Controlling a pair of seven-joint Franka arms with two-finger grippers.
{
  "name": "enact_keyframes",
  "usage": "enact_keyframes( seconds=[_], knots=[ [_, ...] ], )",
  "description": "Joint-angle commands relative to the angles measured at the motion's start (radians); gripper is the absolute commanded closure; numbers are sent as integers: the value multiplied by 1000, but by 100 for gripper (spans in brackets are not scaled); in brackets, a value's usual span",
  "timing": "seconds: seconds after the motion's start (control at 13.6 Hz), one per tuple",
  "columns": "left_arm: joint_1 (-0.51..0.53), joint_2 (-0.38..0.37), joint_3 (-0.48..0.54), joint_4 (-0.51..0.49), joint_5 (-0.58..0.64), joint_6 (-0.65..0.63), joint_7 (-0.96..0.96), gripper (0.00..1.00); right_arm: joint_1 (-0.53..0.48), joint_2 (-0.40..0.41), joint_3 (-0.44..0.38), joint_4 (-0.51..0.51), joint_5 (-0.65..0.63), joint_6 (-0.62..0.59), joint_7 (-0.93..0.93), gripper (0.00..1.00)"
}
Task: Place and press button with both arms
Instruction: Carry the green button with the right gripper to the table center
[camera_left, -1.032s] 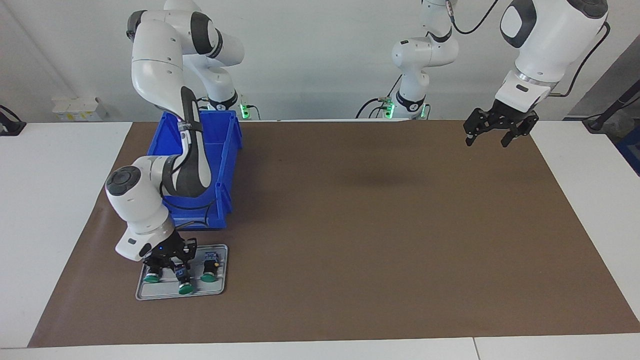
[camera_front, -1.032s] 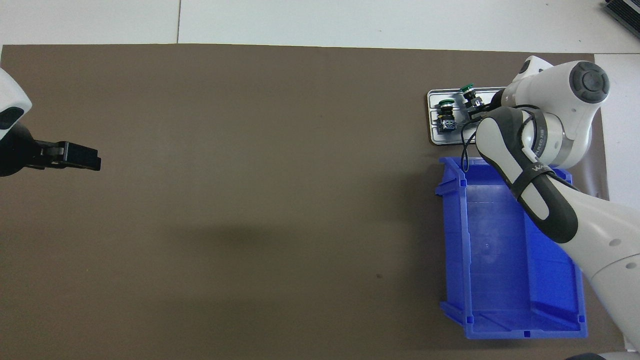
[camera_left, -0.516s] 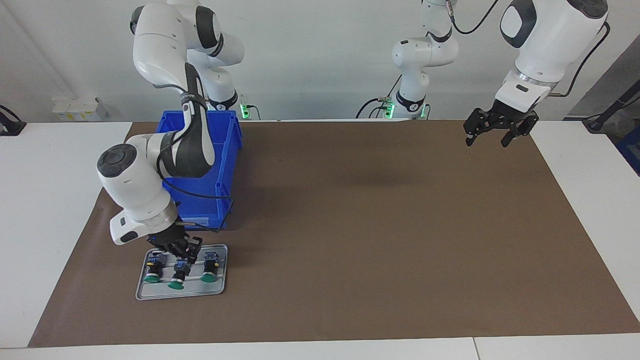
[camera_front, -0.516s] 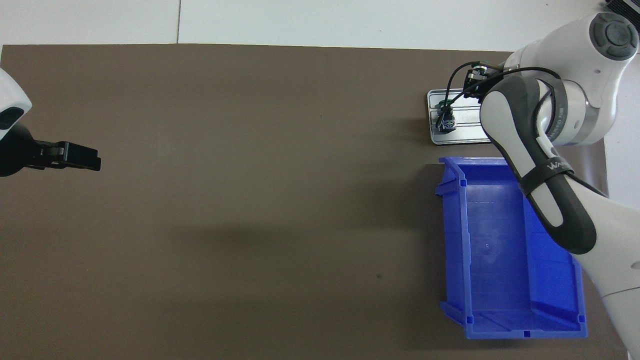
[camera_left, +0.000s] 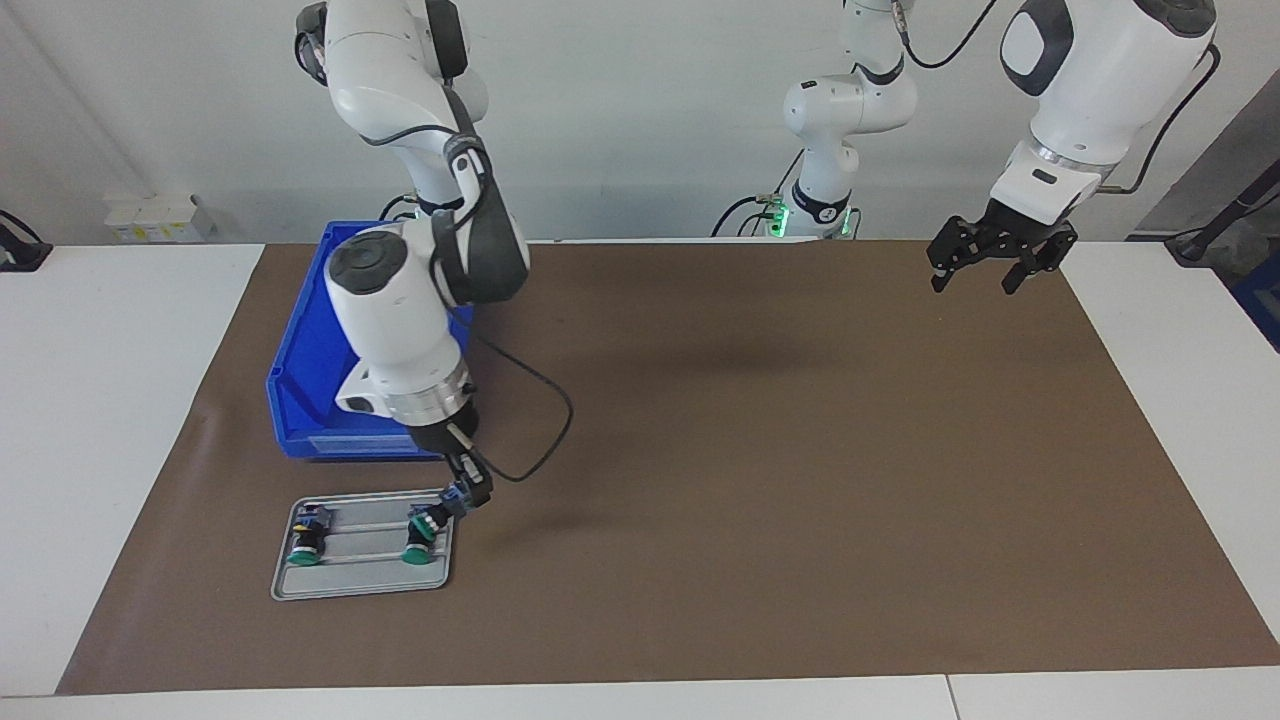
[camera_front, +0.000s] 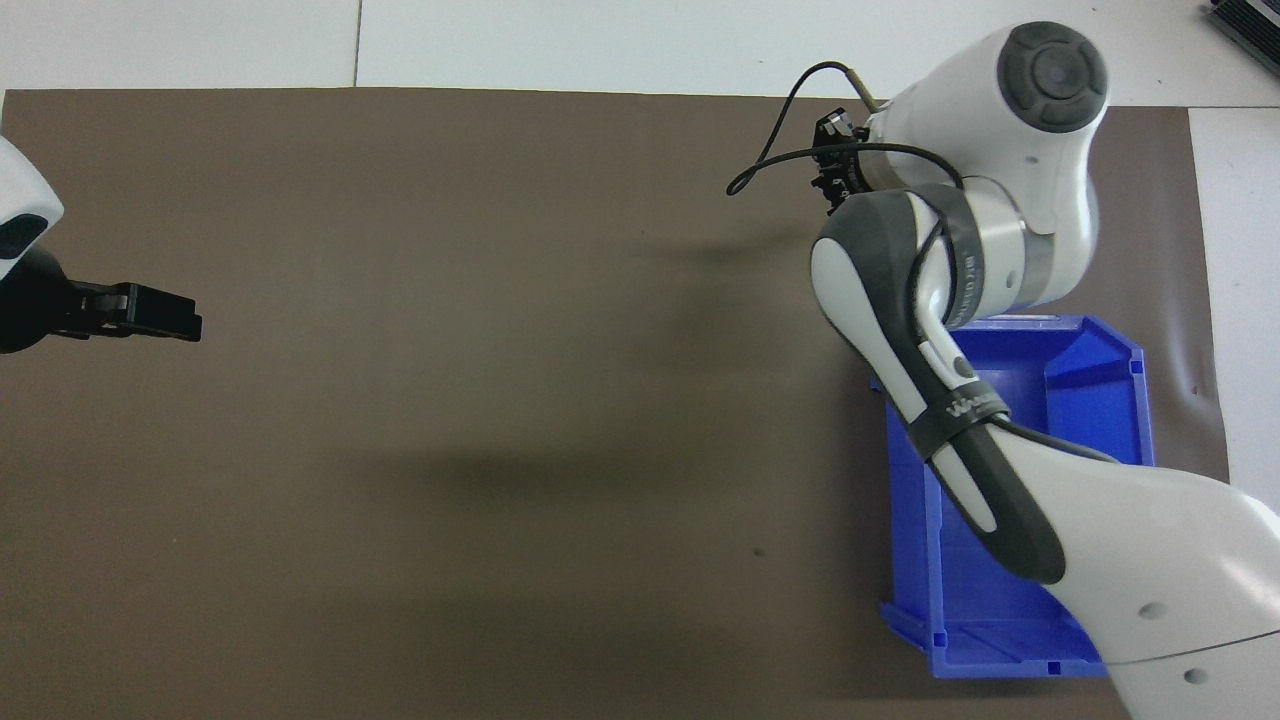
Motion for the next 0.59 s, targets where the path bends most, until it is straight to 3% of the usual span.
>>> enact_keyframes(
  seconds=[0.0,0.22,0.52],
  knots=[
    [14,-32,-6,-36,-12,14,18,0,141,-30,-2,-45,-125,2,391,100],
    [-3,-32,-7,-35,-12,14,18,0,289,-5,1,-56,-228,-9,742,100],
    [-4,-34,-10,-39,-12,12,16,0,423,105,4,-43,-299,40,1082,100]
  ],
)
